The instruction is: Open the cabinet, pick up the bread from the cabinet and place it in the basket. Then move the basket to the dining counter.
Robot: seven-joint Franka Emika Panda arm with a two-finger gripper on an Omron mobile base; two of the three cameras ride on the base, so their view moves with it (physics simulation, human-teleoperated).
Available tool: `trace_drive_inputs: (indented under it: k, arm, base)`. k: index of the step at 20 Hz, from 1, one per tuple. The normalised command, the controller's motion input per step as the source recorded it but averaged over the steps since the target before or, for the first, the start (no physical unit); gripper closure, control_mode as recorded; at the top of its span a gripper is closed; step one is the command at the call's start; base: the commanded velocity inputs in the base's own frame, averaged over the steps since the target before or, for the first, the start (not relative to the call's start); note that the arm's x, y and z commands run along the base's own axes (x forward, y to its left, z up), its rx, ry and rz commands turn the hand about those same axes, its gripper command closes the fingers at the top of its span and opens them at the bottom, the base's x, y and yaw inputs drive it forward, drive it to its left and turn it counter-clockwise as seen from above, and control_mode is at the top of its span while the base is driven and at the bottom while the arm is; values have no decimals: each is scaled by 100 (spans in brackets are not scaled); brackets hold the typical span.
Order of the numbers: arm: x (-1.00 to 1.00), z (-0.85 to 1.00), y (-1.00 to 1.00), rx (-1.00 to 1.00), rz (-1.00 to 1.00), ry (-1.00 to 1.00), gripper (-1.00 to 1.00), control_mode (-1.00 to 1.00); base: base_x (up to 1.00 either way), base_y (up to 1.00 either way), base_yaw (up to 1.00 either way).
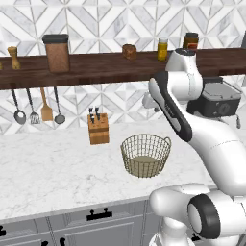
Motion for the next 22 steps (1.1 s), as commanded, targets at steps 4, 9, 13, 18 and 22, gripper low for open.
trace_drive_inputs:
  k: [4, 9, 13, 18, 22]
  arm:
    - [2, 0, 5, 0, 0, 0, -100, -100]
    - [4, 19, 22, 1, 0, -18, -100, -100]
    - [33, 93, -1, 21, 0, -43, -100, -100]
    - [2, 100, 0, 15, -6, -54, -100, -100]
    - [58, 96, 13, -1, -17, -30, -100, -100]
  base:
    - [0, 0, 0]
    - [0, 0, 0]
    - [0, 0, 0]
    - [0, 0, 0]
    - [0, 0, 0]
